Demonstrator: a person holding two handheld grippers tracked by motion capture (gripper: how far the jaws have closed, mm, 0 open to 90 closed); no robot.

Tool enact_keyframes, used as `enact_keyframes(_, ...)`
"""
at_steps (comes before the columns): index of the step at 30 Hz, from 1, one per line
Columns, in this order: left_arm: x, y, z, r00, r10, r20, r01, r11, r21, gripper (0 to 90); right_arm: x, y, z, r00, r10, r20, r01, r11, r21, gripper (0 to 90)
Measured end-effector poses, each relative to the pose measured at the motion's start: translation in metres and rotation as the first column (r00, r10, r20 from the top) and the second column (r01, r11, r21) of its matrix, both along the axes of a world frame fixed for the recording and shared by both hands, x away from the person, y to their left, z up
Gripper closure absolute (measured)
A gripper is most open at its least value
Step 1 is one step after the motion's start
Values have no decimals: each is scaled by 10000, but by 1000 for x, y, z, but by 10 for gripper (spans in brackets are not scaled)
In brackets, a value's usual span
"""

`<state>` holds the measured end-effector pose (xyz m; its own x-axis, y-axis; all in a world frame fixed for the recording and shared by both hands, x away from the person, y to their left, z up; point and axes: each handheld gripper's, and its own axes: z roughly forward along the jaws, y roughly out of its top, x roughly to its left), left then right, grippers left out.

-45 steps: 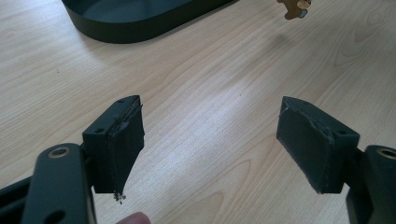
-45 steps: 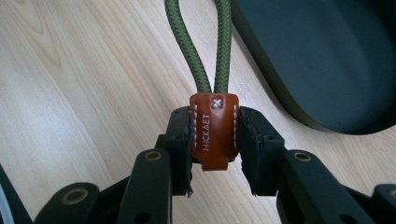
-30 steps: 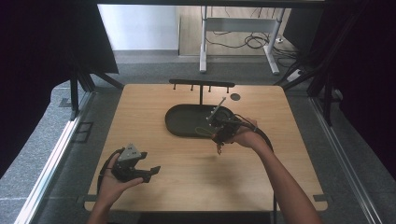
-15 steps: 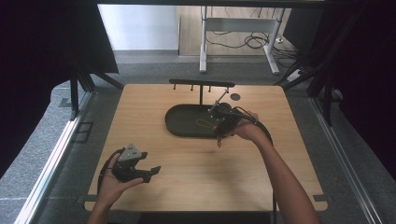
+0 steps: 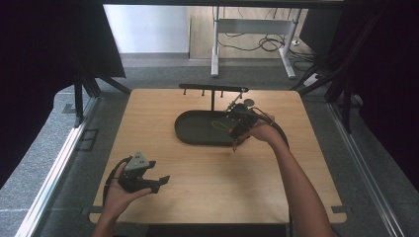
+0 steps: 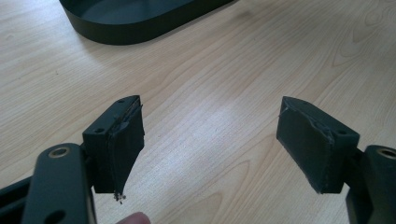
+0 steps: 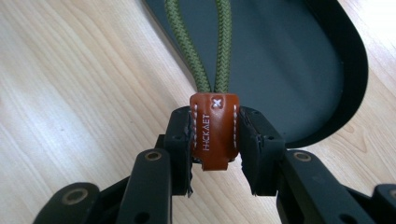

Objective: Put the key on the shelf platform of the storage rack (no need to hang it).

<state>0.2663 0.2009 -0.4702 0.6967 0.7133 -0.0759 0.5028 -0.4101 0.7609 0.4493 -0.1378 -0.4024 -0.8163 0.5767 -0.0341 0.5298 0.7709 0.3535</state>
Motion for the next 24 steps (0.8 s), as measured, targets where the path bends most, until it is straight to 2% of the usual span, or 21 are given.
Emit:
enact_keyframes(15, -1, 1, 1, 10000, 30, 29, -30, 9999, -119, 236, 12, 13, 10, 9997, -89, 211, 91, 9999, -114, 665)
enact_keyframes(24, -3, 2, 3, 10000, 23, 95, -21, 9998, -197, 236, 26, 19, 16, 9994, -92, 329, 97, 9998, -158, 665)
